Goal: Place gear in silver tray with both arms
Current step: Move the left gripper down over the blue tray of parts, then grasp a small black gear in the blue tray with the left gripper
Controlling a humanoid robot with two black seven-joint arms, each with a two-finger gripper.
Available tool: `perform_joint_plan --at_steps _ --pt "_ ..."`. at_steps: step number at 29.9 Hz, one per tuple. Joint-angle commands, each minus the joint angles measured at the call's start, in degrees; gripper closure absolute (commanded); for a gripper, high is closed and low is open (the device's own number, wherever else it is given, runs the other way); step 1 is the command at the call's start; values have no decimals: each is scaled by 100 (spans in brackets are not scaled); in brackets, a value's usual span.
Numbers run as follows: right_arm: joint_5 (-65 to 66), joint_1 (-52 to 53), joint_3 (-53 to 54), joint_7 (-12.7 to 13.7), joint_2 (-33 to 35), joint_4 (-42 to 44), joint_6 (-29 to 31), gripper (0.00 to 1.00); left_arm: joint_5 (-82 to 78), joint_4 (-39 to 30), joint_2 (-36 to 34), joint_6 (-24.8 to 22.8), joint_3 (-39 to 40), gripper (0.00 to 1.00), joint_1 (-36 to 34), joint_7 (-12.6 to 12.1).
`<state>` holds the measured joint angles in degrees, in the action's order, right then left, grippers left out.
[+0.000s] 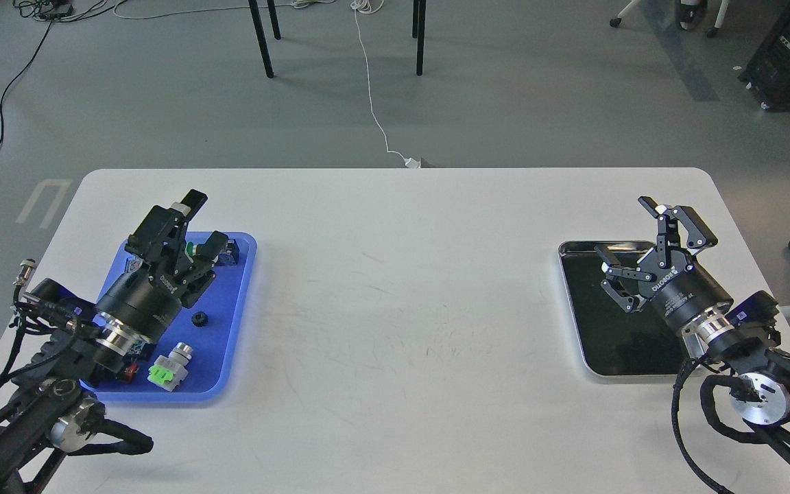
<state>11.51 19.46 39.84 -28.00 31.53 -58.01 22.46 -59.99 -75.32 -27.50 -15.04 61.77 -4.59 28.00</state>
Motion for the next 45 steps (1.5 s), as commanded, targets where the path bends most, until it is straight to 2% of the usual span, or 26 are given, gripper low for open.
perform_joint_plan --at_steps 1,6,10,14,17,21,25,32,40,43,45 --pt "0 5 -11 0 2 -9 4 1 -1144 -53 -457 -359 -288 2 -410 0" --pt "0 23 -2 0 2 0 -5 1 -2436 -53 -1494 -421 -1034 2 -1192 0" --pt "0 32 -2 0 2 -9 4 1 -3595 -220 -2127 -395 -2123 2 -2044 0" --pt "0 23 6 0 11 -9 4 1 -5168 -255 -2374 -307 -3020 2 -2835 0" --pt "0 23 -2 0 11 -18 4 1 -5908 -185 -2401 -97 -3355 2 -3170 0" --pt "0 6 -2 0 37 -35 4 1 -6501 -133 -2383 80 -3681 3 -3434 0" --pt "0 -21 -2 0 46 -35 13 1 -6501 288 -2348 115 -4067 5 -3672 0" --pt "0 -21 -2 0 55 -35 13 1 -6501 895 -2331 413 -4577 19 -3646 0" --pt "0 -30 -2 0 73 -44 4 1 -6501 1388 -2067 669 -4666 22 -3628 0" --pt "0 -38 -2 0 81 -44 13 1 -6501 1388 -2067 678 -4666 31 -3619 0" --pt "0 -38 -2 0 81 -44 4 1 -6501 1397 -2067 695 -4666 33 -3584 0"
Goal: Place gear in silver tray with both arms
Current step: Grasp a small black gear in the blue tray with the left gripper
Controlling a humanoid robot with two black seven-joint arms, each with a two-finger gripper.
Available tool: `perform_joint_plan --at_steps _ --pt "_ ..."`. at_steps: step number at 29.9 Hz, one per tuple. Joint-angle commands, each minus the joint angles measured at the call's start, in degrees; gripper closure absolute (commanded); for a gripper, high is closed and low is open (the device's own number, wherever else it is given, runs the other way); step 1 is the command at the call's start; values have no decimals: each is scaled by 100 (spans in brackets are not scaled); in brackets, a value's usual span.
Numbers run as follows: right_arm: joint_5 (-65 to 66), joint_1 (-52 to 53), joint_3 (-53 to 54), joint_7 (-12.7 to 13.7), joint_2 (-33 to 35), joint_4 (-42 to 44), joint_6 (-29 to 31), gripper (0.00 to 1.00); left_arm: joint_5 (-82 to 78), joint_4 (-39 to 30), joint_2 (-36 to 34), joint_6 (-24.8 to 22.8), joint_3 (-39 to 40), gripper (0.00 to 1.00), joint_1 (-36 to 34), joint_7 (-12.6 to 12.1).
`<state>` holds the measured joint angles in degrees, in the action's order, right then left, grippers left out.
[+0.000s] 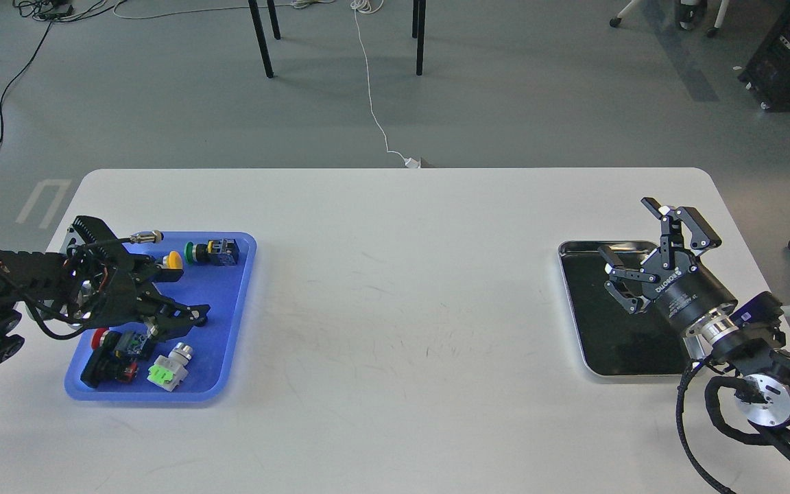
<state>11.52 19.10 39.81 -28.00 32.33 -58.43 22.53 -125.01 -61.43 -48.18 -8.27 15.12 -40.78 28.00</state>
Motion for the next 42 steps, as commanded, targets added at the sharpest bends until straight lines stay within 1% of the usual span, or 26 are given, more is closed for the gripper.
perform_joint_plan --at_steps 1,6,19,22,24,25,38,42 --pt "0 -2 0 0 1 -2 5 1 1 8 2 19 0 33 35 0" --pt "0 -2 0 0 1 -2 -3 1 1 8 11 19 0 36 70 0" --pt "0 -11 9 0 1 -2 -3 1 1 8 28 19 0 36 272 0" --pt "0 -11 9 0 1 -2 -3 1 1 17 37 19 0 40 281 0" --pt "0 -2 9 0 1 -2 -3 1 1 26 55 19 0 45 281 0" --pt "0 -2 9 0 1 -2 -3 1 1 43 72 19 0 46 281 0" --pt "0 -11 27 0 10 -2 5 1 1 202 160 19 0 46 281 0" --pt "0 -2 18 0 10 -2 5 1 1 236 195 19 0 51 290 0"
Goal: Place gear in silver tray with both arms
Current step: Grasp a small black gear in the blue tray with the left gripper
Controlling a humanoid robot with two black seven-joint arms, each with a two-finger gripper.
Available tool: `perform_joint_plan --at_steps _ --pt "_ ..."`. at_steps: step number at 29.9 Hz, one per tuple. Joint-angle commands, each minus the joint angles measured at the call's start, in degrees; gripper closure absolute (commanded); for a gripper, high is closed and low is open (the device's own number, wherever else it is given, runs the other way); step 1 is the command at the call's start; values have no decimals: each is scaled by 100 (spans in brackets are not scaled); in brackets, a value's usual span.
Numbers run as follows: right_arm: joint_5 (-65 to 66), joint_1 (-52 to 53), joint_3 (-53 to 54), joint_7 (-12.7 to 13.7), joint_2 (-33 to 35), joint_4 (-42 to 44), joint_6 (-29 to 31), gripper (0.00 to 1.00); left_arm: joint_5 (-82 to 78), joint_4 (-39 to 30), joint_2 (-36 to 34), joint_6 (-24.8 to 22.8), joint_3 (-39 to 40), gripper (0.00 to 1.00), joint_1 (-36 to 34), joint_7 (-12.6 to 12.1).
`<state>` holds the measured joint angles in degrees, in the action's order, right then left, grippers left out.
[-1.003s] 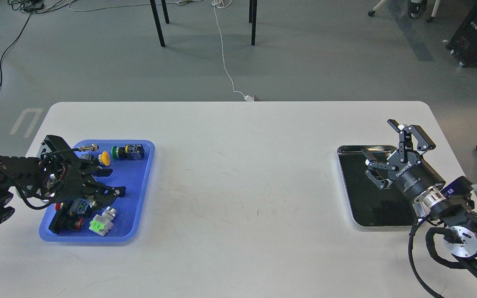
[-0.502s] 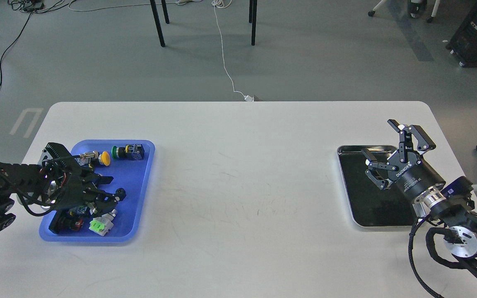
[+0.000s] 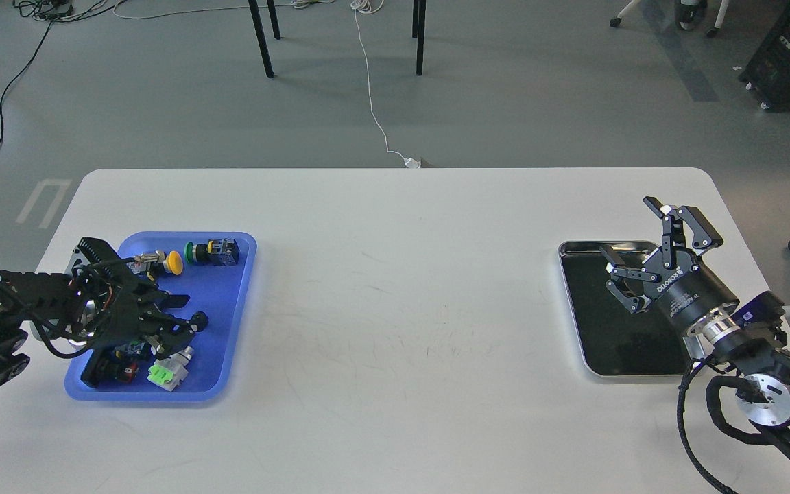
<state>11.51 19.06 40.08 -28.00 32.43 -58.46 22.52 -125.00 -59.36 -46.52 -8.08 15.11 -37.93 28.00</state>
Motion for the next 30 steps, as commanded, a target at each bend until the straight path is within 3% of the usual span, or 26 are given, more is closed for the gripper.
perform_joint_plan --at_steps 1,30 --pt "0 1 0 0 0 1 -2 1 0 56 47 0 0 51 5 0" --pt "0 -8 17 0 0 1 -2 1 0 118 144 -9 -9 52 84 0"
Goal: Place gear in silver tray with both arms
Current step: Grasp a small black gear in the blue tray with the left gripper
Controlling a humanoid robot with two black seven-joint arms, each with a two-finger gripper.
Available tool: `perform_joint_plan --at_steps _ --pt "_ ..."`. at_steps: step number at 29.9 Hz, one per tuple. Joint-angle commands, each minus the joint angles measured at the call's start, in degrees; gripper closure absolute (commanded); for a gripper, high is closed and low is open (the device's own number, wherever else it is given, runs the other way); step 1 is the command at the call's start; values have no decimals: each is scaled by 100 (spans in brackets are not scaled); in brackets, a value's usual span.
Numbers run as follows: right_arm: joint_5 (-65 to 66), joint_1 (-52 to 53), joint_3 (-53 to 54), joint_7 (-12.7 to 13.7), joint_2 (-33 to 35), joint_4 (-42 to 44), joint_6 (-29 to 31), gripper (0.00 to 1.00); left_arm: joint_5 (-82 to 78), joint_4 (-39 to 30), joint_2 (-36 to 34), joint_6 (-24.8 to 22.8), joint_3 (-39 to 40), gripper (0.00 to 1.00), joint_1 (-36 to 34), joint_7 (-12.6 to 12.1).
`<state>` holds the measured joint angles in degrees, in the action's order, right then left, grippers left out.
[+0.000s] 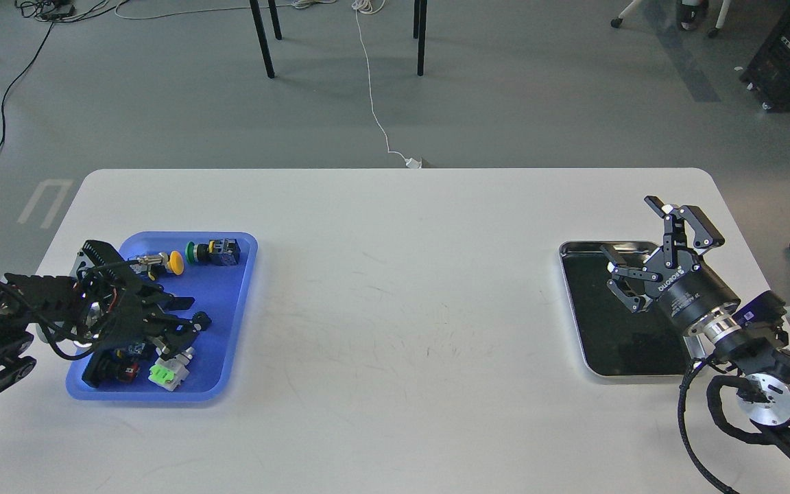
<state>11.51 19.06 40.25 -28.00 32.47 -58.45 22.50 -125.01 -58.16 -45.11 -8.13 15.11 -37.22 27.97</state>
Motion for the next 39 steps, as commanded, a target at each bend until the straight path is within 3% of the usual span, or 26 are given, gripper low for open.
perform_joint_plan --at_steps 1,39 --pt "0 1 0 0 -4 0 0 1 1 -2 2 -5 -8 52 13 3" --pt "0 -8 0 0 -4 0 0 1 1 218 125 -13 1 51 -40 3"
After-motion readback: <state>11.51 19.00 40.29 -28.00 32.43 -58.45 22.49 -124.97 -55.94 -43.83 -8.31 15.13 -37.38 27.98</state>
